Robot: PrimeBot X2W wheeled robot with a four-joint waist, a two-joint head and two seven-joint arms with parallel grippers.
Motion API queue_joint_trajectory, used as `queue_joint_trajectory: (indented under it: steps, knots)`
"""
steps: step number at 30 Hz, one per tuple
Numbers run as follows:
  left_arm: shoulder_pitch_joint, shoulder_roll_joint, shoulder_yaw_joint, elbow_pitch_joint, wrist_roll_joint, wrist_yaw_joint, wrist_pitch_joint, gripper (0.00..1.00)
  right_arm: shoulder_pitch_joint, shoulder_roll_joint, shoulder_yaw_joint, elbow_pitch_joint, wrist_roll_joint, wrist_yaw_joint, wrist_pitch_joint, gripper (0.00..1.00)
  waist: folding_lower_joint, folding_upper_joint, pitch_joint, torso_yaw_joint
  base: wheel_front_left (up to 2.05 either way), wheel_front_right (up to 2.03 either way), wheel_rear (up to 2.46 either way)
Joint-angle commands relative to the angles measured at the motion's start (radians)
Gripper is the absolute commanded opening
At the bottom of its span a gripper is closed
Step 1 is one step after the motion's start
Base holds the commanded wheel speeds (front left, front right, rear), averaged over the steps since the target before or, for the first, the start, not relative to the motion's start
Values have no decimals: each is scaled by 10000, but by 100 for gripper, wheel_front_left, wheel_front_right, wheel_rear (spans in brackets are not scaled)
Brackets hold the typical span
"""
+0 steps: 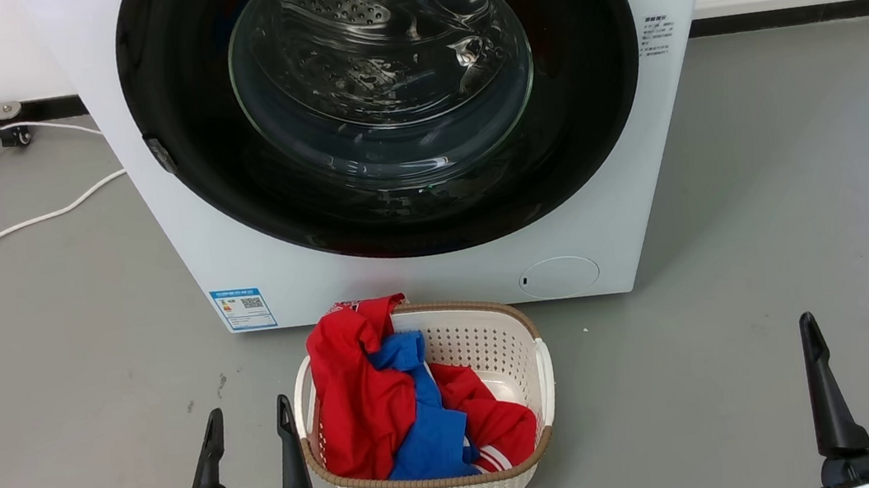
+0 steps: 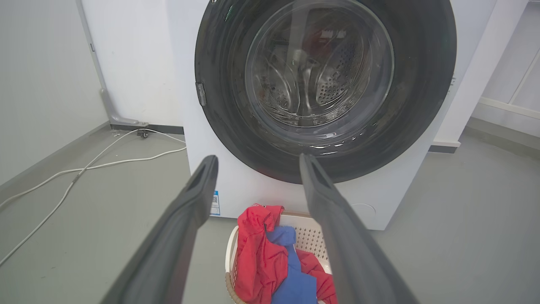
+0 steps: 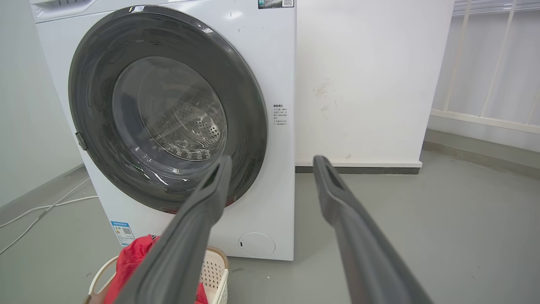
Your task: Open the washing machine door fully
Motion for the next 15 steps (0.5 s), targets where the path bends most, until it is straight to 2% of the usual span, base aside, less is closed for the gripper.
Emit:
queue_joint_trajectory:
  steps: [1, 7, 8, 9, 10, 15]
  knots:
    - [36, -8, -5, 41, 18, 40, -28, 100, 108, 6, 5, 47, 68, -1, -21, 100, 0, 0, 3, 0, 0, 0, 0]
    - [22, -8, -35, 84, 149, 171, -28, 100, 133, 6, 74, 186, -50, -1, -21, 100, 0, 0, -1, 4, 0, 0, 0]
    - [24, -8, -27, 88, 157, 190, -28, 100, 133, 6, 83, 218, -51, -1, -21, 55, 0, 0, -4, 2, 0, 0, 0]
    - [25, -9, -23, 89, 159, 196, -28, 100, 119, 6, 89, 230, -70, -3, -21, 5, 0, 0, -8, 3, 0, 0, 0]
    - [28, -9, -19, 91, 164, 205, -28, 100, 113, 6, 136, 241, -88, -1, -21, 0, 0, 0, -10, 2, 0, 0, 0]
    - [55, -9, -13, 90, 155, 216, -28, 100, -59, 6, 195, 137, 204, -3, -21, 0, 0, 0, -31, -14, 0, 0, 0]
